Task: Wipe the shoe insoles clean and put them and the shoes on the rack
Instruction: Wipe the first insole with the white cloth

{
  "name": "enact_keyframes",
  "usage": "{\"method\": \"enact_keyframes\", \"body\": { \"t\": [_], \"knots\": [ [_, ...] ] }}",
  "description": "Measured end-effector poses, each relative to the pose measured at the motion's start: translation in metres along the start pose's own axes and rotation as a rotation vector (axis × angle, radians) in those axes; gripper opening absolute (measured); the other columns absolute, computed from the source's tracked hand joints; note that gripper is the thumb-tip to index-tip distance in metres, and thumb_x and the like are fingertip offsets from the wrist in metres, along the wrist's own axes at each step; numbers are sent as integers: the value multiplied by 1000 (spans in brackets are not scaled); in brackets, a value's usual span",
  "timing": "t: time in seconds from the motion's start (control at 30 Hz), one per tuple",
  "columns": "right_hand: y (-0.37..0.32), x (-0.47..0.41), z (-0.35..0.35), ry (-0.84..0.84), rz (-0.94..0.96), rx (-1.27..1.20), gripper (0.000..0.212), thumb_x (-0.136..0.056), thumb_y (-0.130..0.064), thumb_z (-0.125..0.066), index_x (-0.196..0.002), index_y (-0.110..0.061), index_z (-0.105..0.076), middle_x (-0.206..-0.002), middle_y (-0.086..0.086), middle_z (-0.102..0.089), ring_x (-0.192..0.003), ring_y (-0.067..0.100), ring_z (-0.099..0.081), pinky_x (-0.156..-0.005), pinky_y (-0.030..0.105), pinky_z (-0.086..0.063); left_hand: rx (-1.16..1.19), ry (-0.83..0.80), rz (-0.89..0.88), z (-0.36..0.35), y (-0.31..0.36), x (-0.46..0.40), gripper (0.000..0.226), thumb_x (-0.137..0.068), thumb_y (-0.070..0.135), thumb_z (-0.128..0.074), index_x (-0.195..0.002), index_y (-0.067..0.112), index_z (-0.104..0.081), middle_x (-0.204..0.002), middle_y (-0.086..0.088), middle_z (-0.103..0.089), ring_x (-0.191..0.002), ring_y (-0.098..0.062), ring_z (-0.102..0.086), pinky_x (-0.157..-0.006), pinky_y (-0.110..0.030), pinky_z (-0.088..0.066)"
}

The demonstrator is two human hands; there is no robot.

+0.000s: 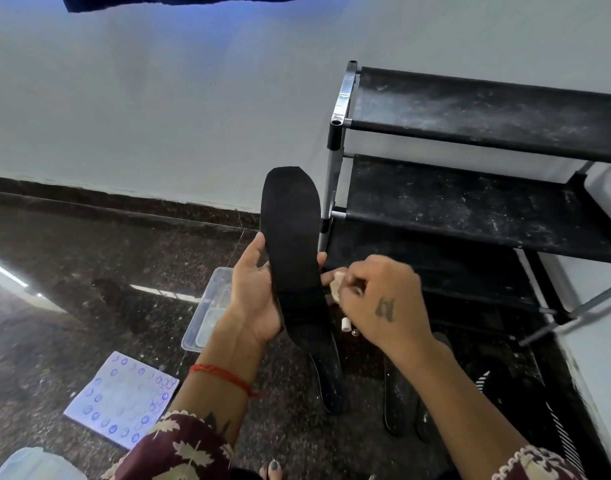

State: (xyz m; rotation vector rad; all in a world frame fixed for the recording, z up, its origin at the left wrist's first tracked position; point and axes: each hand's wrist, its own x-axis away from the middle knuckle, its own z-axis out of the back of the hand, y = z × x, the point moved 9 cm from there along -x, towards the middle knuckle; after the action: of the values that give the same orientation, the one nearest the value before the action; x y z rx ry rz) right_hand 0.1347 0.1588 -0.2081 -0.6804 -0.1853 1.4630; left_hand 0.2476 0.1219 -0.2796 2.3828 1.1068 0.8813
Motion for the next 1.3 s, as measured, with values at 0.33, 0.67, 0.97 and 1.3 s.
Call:
{"method": "enact_keyframes", "body": {
  "t": [0.33, 0.67, 0.97, 1.3],
  "knots": [
    [-36, 13, -30, -132, 191, -158, 20, -74, -10, -62, -83, -21, -75, -82, -1, -67, -76, 15, -61, -67, 23, -52, 64, 53, -18, 4, -3, -2, 67, -91, 52, -38, -131, 1, -53, -114, -23, -62, -105, -33, -61, -103, -42, -41],
    [1, -1, 7, 115, -23, -78, 14, -74, -8, -64, -72, -17, -74, -72, -2, -63, -61, 8, -57, -53, 8, -39, 4, 76, -23, 9, 0, -2, 62, -93, 51, -35, -126, 4, -58, -118, -20, -63, -97, -32, -65, -82, -42, -56],
    [-45, 14, -36, -307, 173, -449, 19, -71, -1, -62, -73, -17, -72, -77, -9, -67, -74, 4, -60, -70, 12, -46, 68, 23, 11, 1, -4, 0, 82, -86, 70, -35, -128, 2, -53, -98, -18, -61, -112, -44, -57, -91, -50, -51],
    [4, -2, 10, 121, 2, -23, 11, -76, -10, -64, -67, -15, -68, -69, -5, -58, -59, 6, -53, -53, 8, -33, 9, 76, -24, 1, -1, 1, 72, -90, 59, -37, -131, 2, -50, -96, -19, -62, -80, -34, -68, -75, -46, -57]
  ]
}}
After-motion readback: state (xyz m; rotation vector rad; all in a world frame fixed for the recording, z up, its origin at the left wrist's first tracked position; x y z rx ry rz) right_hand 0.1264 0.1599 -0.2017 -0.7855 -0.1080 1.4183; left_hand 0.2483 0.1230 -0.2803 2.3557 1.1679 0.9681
